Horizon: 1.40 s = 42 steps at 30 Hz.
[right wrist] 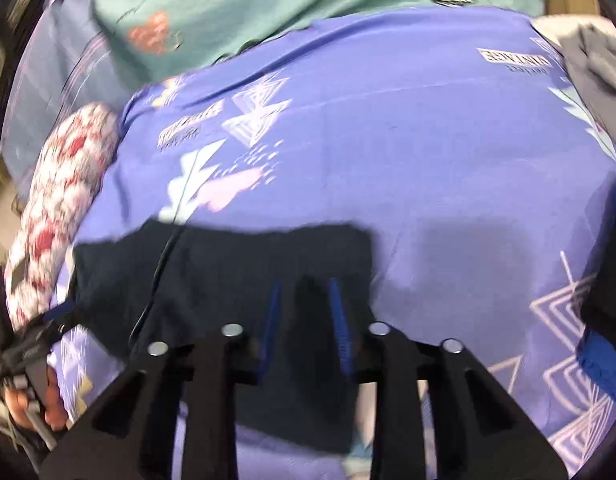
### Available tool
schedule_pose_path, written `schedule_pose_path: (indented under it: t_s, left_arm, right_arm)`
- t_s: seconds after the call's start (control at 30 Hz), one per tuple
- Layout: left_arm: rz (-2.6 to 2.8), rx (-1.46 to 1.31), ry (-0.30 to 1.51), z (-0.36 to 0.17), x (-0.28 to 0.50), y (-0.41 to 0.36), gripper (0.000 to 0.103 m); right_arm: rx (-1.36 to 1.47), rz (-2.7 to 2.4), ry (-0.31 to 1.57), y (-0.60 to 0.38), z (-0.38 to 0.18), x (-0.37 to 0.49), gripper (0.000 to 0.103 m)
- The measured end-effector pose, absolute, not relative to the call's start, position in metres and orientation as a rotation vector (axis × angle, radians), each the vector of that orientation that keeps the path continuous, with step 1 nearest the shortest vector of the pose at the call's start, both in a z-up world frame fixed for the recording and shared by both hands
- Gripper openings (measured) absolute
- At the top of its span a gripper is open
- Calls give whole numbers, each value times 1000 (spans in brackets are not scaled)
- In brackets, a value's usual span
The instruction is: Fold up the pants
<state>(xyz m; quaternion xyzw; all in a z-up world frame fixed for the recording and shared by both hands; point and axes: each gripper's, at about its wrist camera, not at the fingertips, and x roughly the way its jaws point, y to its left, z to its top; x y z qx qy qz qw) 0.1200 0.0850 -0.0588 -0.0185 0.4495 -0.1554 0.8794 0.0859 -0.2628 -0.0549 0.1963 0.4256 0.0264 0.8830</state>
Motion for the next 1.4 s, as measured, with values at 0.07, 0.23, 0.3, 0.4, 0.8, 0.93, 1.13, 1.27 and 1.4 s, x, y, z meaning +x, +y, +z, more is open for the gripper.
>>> schedule_pose_path:
  t_s: [0.07, 0.23, 0.3, 0.4, 0.8, 0.93, 1.13, 1.27, 1.4]
  left_arm:
    - [-363, -29, 935, -55, 122, 64, 101]
    - [-433, -15, 964, -59, 128, 20, 101]
    - [-445, -16, 981, -60, 129, 8, 101]
    - [-466, 5, 981, -57, 126, -4, 101]
    - [-437, 23, 1081, -108, 131, -5, 101]
    - [-437, -4, 1096, -105, 129, -1, 101]
    - [-412, 35, 1088, -107, 132, -7, 101]
    - [-391, -28, 1024, -81, 127, 10, 101]
    - [-324, -65, 946, -51, 124, 52, 101]
  right_arm:
    - [421, 82, 882, -268, -56, 95, 23]
    - [378, 12, 968, -271, -77, 125, 13]
    - [373, 13, 966, -270, -72, 121, 13]
    - [378, 57, 944, -269, -58, 100, 16]
    - [315, 225, 1009, -243, -60, 33, 29]
    - [307, 289, 980, -234, -55, 30, 33]
    - [256, 209, 1006, -223, -72, 35, 42]
    - [288, 208, 962, -228, -64, 31, 48]
    - [328, 169, 910, -244, -56, 23, 52]
